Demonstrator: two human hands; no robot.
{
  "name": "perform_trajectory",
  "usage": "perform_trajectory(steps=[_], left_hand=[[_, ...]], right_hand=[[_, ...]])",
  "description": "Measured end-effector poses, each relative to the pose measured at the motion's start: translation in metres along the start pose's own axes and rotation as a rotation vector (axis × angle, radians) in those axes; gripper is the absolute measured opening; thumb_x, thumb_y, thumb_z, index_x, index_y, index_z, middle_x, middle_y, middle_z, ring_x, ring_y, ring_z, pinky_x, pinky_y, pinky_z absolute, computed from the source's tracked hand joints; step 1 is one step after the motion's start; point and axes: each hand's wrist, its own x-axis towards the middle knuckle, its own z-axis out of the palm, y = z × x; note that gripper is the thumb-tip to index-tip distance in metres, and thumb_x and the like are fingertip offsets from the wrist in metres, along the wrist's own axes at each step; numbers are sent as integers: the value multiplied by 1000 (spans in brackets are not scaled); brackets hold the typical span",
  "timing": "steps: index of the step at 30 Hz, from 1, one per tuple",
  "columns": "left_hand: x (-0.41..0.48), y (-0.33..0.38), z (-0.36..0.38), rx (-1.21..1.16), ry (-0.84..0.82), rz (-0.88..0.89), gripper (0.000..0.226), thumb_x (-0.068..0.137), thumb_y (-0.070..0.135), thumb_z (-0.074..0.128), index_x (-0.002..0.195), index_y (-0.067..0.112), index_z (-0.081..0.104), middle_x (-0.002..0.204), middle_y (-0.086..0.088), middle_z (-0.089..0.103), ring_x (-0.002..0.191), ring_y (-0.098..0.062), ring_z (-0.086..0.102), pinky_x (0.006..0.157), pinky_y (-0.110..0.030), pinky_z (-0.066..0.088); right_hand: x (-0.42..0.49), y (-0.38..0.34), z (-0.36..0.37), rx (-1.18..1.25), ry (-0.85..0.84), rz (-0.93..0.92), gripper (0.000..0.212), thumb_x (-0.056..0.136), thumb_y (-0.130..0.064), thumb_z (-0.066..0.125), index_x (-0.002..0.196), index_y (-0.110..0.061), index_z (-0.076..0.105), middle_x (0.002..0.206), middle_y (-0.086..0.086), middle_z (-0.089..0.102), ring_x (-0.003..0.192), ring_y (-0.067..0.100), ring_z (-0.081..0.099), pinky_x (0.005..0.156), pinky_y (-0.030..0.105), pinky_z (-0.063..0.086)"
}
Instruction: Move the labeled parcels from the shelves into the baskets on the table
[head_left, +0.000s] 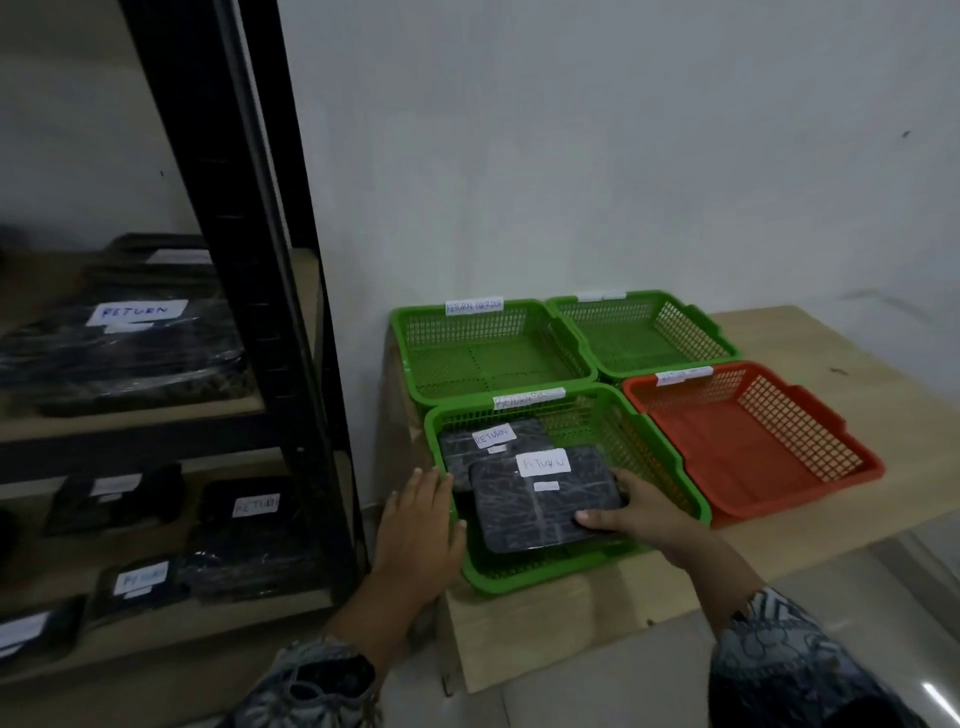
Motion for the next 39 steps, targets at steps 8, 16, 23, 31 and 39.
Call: perform_trajectory(steps=[8, 16, 23, 31, 39], left_hand=[[-3, 2, 10, -5, 47, -20, 64, 86, 35, 32, 145, 9, 30, 151, -10, 29, 140, -27, 24, 109, -49, 28], [-3, 3, 14, 46, 28, -20, 67, 88, 40, 17, 147, 10, 21, 155, -9, 19, 142, -24, 18, 111, -47, 22], [-5, 6, 14, 94, 6, -35, 65, 91, 40, 15, 149, 12, 9, 157, -7, 7, 144, -22, 10, 113, -44, 16], [-2, 8, 0, 120, -66, -36, 63, 98, 36, 32, 149, 15, 3, 158, -2, 1, 144, -19, 0, 114, -42, 15], [-13, 10, -34, 119, -5, 27, 65, 97, 37, 34, 150, 15, 3, 158, -2, 5, 144, -20, 0, 115, -42, 10]], right_hand=[[22, 4, 4, -148, -124, 56, 61, 70, -16, 82, 124, -16, 52, 111, -2, 62, 98, 14, 60, 79, 19, 48], [41, 6, 19, -292, -181, 151, 58, 72, -15, 82, 124, -10, 58, 126, 7, 60, 117, 26, 55, 100, 35, 43], [48, 8, 32, -446, -103, 186, 67, 66, -18, 86, 125, -8, 56, 130, 9, 58, 120, 30, 53, 103, 43, 42], [33, 9, 42, -626, 62, 79, 92, 70, -37, 81, 141, -16, 27, 141, 11, 41, 125, 32, 47, 102, 44, 42], [-15, -19, 85, -987, 278, -342, 69, 94, -47, 43, 149, -15, 17, 157, 7, 17, 145, 27, 11, 118, 40, 16]])
